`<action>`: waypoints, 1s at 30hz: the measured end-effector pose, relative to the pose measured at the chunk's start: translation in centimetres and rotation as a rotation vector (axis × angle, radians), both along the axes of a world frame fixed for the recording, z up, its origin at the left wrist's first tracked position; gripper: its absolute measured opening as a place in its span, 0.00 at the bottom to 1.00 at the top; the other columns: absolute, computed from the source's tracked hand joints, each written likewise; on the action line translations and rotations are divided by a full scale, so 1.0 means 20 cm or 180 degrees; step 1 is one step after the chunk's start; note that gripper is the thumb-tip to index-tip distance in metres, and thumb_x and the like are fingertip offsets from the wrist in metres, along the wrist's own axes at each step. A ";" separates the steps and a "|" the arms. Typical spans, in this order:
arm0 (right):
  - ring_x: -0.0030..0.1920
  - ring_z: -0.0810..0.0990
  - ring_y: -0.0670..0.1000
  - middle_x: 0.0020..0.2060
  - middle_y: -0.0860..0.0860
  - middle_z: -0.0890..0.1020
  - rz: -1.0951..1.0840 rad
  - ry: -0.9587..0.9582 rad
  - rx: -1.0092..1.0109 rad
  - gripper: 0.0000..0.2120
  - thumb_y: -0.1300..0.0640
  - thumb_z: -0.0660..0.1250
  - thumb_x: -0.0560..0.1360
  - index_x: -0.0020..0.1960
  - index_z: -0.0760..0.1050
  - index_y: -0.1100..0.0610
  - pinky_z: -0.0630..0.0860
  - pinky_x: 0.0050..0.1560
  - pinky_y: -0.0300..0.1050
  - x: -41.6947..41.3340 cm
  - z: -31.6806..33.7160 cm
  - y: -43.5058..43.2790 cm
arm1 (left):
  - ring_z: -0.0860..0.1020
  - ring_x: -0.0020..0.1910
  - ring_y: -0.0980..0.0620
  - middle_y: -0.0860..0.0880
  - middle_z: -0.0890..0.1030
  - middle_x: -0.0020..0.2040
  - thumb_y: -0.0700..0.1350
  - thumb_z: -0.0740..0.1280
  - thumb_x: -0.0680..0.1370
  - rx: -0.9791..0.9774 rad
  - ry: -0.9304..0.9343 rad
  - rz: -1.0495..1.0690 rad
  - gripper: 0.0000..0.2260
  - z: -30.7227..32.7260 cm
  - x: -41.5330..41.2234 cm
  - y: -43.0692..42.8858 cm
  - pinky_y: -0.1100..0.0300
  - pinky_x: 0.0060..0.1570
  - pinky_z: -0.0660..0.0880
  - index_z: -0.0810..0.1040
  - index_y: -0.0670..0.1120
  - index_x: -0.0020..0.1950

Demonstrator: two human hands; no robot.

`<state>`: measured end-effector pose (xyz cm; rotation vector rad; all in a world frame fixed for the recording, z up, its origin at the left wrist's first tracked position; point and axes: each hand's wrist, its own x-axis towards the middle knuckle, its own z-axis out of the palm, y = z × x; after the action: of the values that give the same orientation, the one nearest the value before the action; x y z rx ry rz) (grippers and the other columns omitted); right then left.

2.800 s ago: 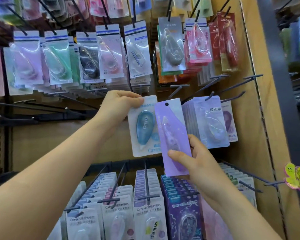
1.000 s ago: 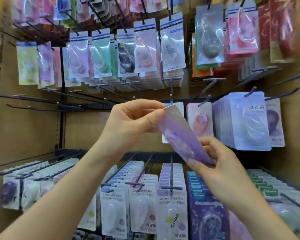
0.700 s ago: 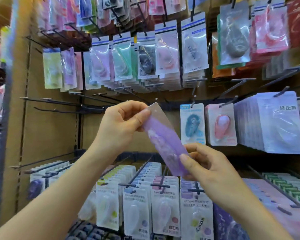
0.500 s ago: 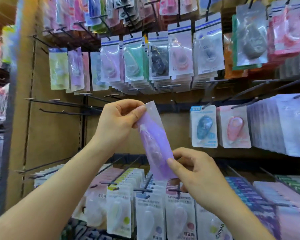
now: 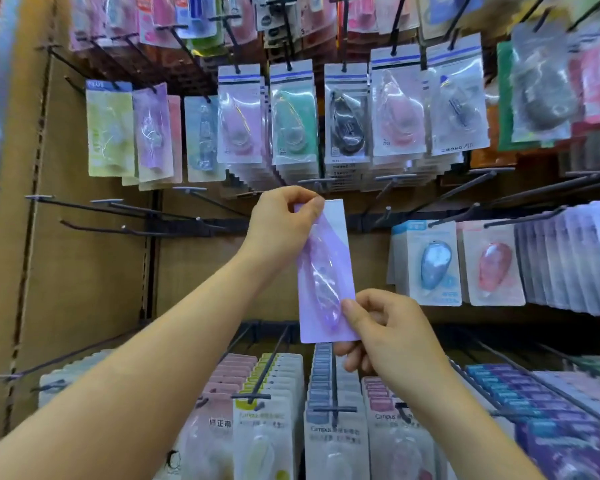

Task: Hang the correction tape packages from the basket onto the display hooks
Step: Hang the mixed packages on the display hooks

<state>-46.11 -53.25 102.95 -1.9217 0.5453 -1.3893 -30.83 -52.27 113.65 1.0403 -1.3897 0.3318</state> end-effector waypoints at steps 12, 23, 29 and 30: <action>0.23 0.76 0.52 0.27 0.58 0.82 -0.0075 0.0155 0.0001 0.13 0.60 0.62 0.81 0.39 0.72 0.61 0.68 0.23 0.36 -0.01 0.01 0.00 | 0.81 0.32 0.53 0.48 0.83 0.35 0.40 0.62 0.82 0.0810 0.1546 -0.1873 0.09 -0.02 -0.01 0.02 0.64 0.32 0.76 0.82 0.42 0.49; 0.20 0.71 0.49 0.26 0.57 0.80 0.0097 0.0170 0.0595 0.14 0.56 0.60 0.83 0.39 0.70 0.60 0.63 0.22 0.37 0.04 0.03 -0.04 | 0.82 0.38 0.53 0.46 0.83 0.45 0.49 0.60 0.84 0.1389 0.1031 -0.1312 0.11 -0.20 0.09 -0.02 0.61 0.38 0.76 0.78 0.44 0.50; 0.20 0.69 0.46 0.24 0.53 0.77 -0.0163 -0.0031 0.0791 0.14 0.53 0.61 0.82 0.44 0.76 0.61 0.64 0.22 0.36 0.11 0.10 -0.11 | 0.84 0.39 0.52 0.45 0.86 0.46 0.47 0.64 0.82 0.1706 0.1053 -0.1218 0.11 -0.21 0.16 -0.08 0.63 0.34 0.77 0.82 0.42 0.54; 0.20 0.69 0.46 0.24 0.53 0.77 -0.0170 -0.0110 0.0862 0.13 0.53 0.62 0.82 0.44 0.77 0.59 0.65 0.21 0.35 0.13 0.11 -0.13 | 0.84 0.38 0.52 0.45 0.86 0.46 0.47 0.64 0.82 0.1700 0.1105 -0.1145 0.11 -0.21 0.16 -0.10 0.64 0.31 0.76 0.82 0.41 0.53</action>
<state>-43.48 -55.93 105.13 -1.6744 0.7331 -1.3056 -27.60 -54.36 109.52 1.1773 -1.3384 -0.4909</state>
